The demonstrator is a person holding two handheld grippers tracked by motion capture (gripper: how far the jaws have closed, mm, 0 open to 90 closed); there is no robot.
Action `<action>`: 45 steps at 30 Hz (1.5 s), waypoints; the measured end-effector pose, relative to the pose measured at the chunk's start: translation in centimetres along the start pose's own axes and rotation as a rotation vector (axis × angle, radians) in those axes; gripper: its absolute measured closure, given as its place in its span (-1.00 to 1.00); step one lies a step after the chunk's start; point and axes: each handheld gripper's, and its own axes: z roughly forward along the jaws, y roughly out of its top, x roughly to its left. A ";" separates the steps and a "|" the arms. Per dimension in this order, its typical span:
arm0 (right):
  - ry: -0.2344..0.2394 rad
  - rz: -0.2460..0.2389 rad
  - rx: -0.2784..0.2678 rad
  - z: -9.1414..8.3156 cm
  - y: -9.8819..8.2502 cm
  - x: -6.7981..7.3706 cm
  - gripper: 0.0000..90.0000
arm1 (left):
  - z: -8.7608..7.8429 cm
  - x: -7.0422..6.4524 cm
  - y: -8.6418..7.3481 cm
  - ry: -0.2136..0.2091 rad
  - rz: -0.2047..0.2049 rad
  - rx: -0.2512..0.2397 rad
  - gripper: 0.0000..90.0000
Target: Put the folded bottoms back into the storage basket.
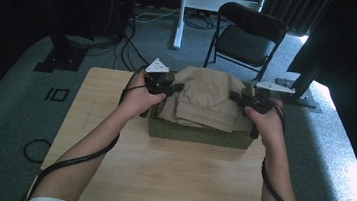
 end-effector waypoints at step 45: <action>-0.184 0.105 0.179 11.4 -4.5 -7.3 0.77 | 11.5 5.4 -6.2 0.074 -0.127 0.103 0.76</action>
